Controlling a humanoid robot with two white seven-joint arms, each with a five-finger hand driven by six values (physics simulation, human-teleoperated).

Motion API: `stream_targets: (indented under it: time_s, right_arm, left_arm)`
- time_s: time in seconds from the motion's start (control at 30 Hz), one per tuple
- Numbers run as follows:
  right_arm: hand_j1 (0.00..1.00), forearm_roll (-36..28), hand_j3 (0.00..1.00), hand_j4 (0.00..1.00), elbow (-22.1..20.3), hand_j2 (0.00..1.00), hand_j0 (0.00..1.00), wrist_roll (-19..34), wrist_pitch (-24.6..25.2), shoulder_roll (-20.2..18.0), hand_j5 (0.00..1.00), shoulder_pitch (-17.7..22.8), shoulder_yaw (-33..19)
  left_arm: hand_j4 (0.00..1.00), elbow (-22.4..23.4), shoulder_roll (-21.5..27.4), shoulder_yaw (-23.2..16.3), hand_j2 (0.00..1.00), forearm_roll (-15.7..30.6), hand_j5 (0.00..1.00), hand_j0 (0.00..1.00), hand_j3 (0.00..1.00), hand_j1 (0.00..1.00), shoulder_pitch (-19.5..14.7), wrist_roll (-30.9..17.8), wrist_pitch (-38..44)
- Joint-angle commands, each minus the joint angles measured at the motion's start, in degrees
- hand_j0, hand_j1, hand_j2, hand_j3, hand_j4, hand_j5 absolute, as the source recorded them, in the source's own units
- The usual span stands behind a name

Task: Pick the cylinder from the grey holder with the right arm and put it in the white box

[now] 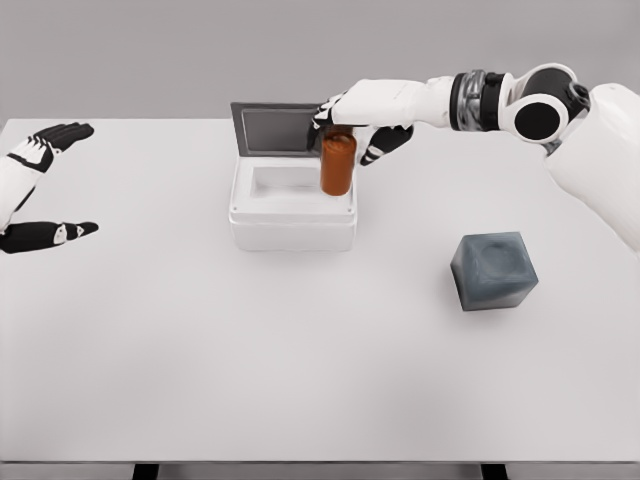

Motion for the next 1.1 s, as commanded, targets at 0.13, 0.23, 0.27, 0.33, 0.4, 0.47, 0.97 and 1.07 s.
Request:
stream_targets:
  time_s: [0.13,0.23,0.27,0.33,0.4,0.47,0.97,1.07]
  right_arm:
    - [1.00,0.01,1.00,1.00,-12.14,1.00,1.00,-0.02,0.00,-3.31,1.00,0.44,-7.37]
    - [1.00,-0.25,1.00,1.00,-22.78,1.00,1.00,-0.02,-0.27,-9.82,1.00,2.90,-13.35]
    - [1.00,-0.25,1.00,1.00,-24.19,1.00,1.00,-0.02,-0.62,-11.48,1.00,4.56,-15.63]
    - [1.00,-0.34,1.00,1.00,-23.75,1.00,1.00,-0.02,-0.88,-15.88,1.00,7.64,-17.57]
    - [1.00,-0.34,1.00,1.00,-22.96,1.00,1.00,-0.02,-0.88,-19.31,1.00,10.98,-18.54]
    - [1.00,-0.69,1.00,1.00,-22.00,1.00,1.00,-0.02,-0.88,-22.30,1.00,16.17,-18.63]
    - [1.00,0.19,1.00,1.00,-13.56,1.00,1.00,-0.02,-3.52,-15.27,1.00,29.00,-29.70]
    - [1.00,0.28,1.00,1.00,-13.47,1.00,1.00,-0.02,-3.43,-15.01,1.00,29.00,-29.79]
  left_arm:
    - [1.00,0.00,0.02,0.01,1.00,0.64,1.00,1.00,1.00,1.00,0.00,0.03,0.02]
    - [1.00,1.49,0.10,-0.26,1.00,0.73,1.00,1.00,1.00,1.00,-0.17,0.03,0.02]
    - [1.00,3.15,0.28,-1.39,1.00,0.64,1.00,1.00,1.00,1.00,-0.79,-0.06,0.02]
    - [1.00,3.42,2.83,-5.97,1.00,1.95,1.00,1.00,1.00,1.00,-0.97,-0.23,0.02]
    - [1.00,3.42,2.65,-8.34,1.00,7.66,1.00,1.00,1.00,1.00,-2.46,-7.86,0.02]
    - [1.00,2.99,1.95,-11.06,1.00,18.12,1.00,1.00,1.00,1.00,-4.92,-21.84,0.02]
    - [1.00,13.96,-7.54,-18.19,1.00,37.29,1.00,1.00,1.00,1.00,-27.86,-31.02,20.87]
    - [1.00,23.28,-9.65,-19.24,1.00,37.64,1.00,1.00,1.00,1.00,-33.31,-31.02,20.96]
